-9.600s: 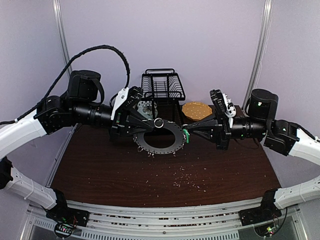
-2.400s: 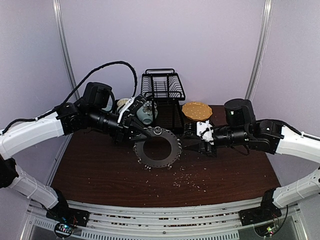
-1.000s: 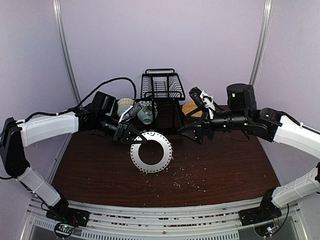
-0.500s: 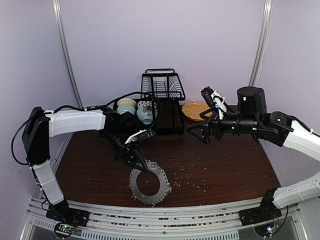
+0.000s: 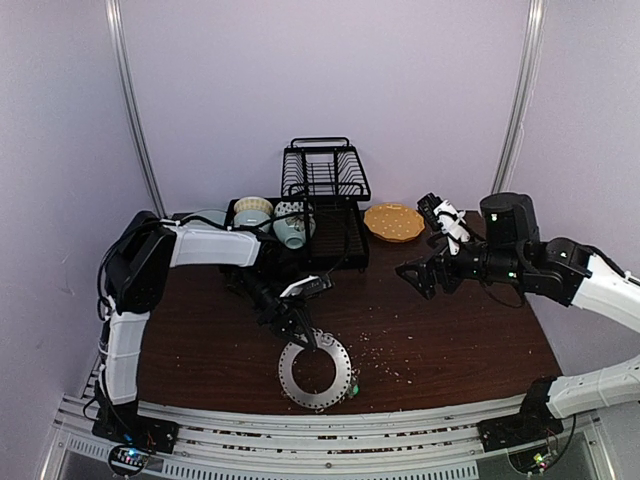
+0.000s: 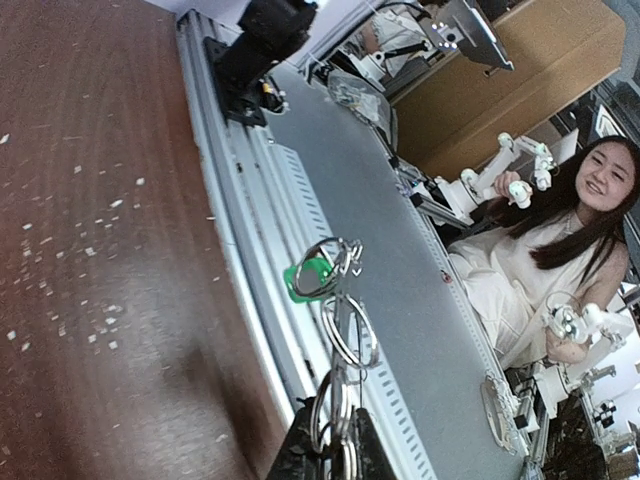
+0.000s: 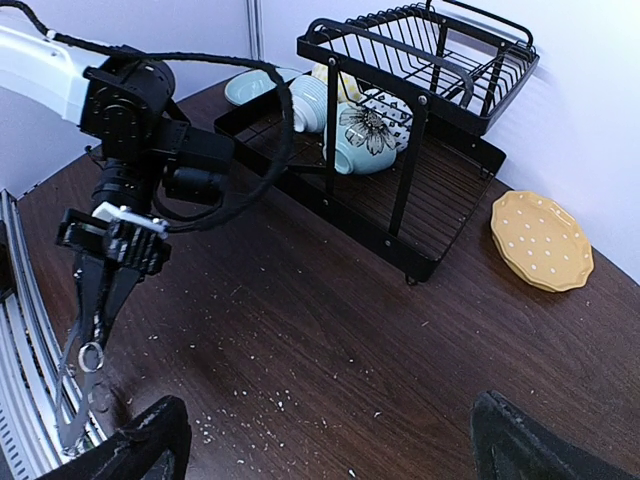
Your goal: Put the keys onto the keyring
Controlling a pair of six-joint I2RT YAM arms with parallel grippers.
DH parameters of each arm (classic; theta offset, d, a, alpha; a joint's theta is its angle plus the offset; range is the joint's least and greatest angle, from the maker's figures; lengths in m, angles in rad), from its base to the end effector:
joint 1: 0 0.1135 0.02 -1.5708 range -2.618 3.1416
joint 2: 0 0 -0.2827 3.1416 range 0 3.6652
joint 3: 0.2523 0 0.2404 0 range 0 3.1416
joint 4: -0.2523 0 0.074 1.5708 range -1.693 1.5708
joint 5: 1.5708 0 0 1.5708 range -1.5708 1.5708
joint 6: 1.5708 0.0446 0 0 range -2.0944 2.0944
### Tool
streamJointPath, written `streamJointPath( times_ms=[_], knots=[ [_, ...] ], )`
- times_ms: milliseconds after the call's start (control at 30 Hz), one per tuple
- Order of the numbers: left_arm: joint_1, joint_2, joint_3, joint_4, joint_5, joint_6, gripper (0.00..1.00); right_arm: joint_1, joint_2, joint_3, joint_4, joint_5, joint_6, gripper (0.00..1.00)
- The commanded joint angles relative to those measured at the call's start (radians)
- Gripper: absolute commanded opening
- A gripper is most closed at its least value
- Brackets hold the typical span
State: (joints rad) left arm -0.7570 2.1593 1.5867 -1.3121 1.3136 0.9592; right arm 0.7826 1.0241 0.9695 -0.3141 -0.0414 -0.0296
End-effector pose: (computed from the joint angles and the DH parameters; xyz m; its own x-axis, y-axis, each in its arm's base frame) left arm 0.2457 -0.2915 0.1918 -0.4317 0.6943 -0.5758 0.5417 -0.3109 -0.7810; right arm 0.1542 0.1560 0.3595 -0.2338 -0.2742 -0.9328 -0.7391 0.6734 -0.0127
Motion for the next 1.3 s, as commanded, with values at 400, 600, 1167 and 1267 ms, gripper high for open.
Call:
streamJointPath(
  times_ms=[400, 600, 1167, 1267],
  knots=[
    [0.302, 0.209, 0.047, 0.285, -0.28, -0.346, 0.46, -0.005, 0.056, 0.005, -0.001, 0.046, -0.025, 1.0],
    [0.366, 0.048, 0.014, 0.456, -0.607, -0.553, 0.98, -0.005, 0.029, 0.004, -0.008, 0.05, -0.016, 1.0],
    [0.473, -1.085, -0.835, 1.336, -1.609, -1.082, 0.98, -0.602, -0.177, -0.323, 0.419, 0.027, 0.21, 1.0],
    [0.483, -1.099, -0.973, 1.554, -1.766, -1.112, 0.98, -0.767, -0.136, -0.418, 0.603, -0.085, 0.32, 1.0]
  ],
)
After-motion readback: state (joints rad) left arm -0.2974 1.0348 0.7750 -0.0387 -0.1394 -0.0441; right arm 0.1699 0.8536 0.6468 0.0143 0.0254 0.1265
